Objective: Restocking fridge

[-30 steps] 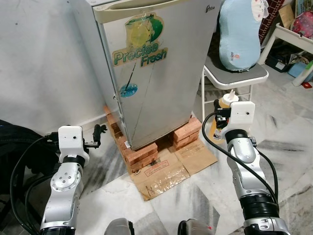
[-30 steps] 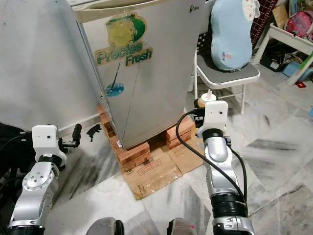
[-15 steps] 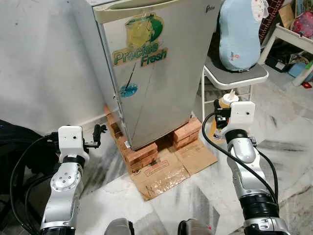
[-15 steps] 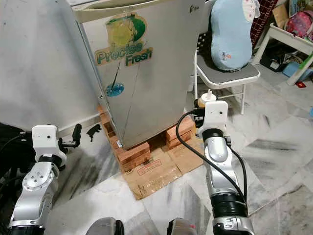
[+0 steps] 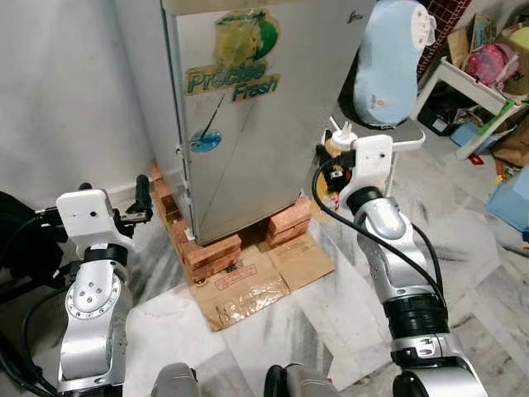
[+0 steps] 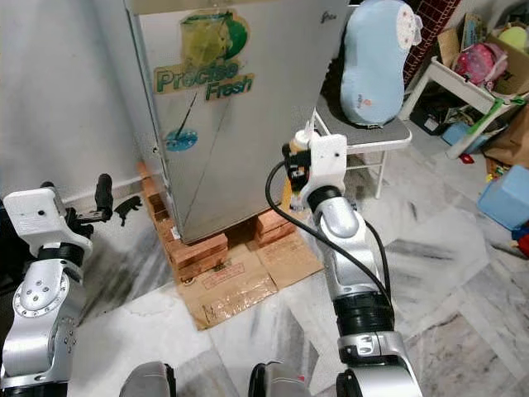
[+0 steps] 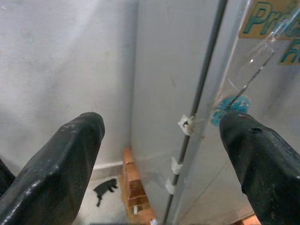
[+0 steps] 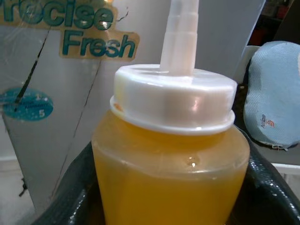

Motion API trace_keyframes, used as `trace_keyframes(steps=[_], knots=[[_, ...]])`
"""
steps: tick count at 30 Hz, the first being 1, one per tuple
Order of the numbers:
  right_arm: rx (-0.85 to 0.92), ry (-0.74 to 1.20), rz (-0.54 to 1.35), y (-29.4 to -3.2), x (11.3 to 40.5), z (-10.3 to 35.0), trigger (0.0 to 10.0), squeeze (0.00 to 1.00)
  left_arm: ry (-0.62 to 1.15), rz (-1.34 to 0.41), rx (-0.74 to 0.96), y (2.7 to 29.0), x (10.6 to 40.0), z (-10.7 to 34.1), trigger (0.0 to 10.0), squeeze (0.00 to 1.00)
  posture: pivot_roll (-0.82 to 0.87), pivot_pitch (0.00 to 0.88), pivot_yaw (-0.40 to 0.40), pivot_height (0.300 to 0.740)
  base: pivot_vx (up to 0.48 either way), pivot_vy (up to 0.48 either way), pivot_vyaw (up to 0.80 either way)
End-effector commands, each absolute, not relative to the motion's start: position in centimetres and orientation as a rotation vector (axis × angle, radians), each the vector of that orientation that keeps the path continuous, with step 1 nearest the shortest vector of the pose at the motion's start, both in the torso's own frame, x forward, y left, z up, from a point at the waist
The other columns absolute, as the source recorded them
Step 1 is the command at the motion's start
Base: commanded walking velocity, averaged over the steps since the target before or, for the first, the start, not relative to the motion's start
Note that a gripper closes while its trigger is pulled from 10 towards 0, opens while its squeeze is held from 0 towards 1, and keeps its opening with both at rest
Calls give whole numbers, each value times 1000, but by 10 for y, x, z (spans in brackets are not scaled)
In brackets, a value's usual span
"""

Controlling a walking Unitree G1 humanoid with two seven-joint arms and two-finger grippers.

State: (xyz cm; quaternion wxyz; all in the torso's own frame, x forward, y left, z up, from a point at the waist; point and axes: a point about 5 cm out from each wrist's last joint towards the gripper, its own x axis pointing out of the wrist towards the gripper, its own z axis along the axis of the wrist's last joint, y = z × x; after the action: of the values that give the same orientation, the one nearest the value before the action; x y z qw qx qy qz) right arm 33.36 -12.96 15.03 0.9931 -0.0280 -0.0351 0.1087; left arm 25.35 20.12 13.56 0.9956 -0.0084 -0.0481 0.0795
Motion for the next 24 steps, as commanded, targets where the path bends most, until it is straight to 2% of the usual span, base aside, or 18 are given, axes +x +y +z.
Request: trace_keyframes(steps=[1, 8, 12, 24], knots=[[-69, -87, 217, -131, 331, 155, 10000, 0, -95, 142, -23, 198, 252, 139, 10000, 0, 94, 124, -123, 740, 292, 0, 0], [-29, -64, 221, -133, 332, 153, 10000, 0, -99, 134, -21, 198, 254, 140, 10000, 0, 91, 126, -121, 740, 359, 0, 0], [-13, -62, 218, -133, 331, 151, 10000, 0, -93, 134, -19, 198, 253, 140, 10000, 0, 99, 125, -105, 740, 405, 0, -773], [23, -46, 183, -127, 326, 138, 10000, 0, -70, 114, 19, 201, 258, 143, 10000, 0, 132, 112, -37, 740, 338, 0, 0]])
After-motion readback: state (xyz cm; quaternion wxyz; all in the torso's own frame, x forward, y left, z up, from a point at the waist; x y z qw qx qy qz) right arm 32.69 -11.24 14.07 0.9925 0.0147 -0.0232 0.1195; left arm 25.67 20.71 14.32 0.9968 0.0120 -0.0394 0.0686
